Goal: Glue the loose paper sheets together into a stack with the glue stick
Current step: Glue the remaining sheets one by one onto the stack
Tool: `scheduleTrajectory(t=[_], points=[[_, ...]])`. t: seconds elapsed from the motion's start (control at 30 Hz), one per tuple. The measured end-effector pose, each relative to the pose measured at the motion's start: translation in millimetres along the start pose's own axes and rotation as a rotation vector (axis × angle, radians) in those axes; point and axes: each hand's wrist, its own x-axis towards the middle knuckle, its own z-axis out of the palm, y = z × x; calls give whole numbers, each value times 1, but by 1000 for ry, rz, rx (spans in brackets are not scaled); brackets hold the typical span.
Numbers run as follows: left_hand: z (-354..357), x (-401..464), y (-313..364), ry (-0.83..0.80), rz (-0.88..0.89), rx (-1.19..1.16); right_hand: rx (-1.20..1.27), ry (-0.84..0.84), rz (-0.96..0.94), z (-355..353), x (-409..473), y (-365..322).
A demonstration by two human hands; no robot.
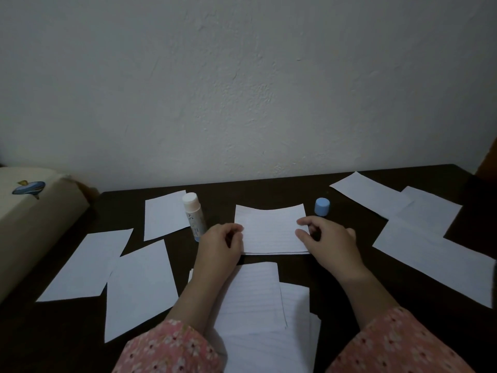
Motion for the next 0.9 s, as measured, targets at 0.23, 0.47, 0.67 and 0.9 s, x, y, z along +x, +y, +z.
scheduleTrajectory(t=[0.23, 0.47, 0.67, 0.9], points=[[-1, -2, 5, -46, 44, 117, -111, -24, 2, 2, 0, -1], [-5, 2, 35, -29, 67, 248, -142, 142, -128, 3, 3, -6], [23, 14, 50, -426, 241, 537, -262, -253, -311, 25, 11, -30], [30, 13, 38, -445, 121, 478, -421, -311, -271, 27, 10, -29]])
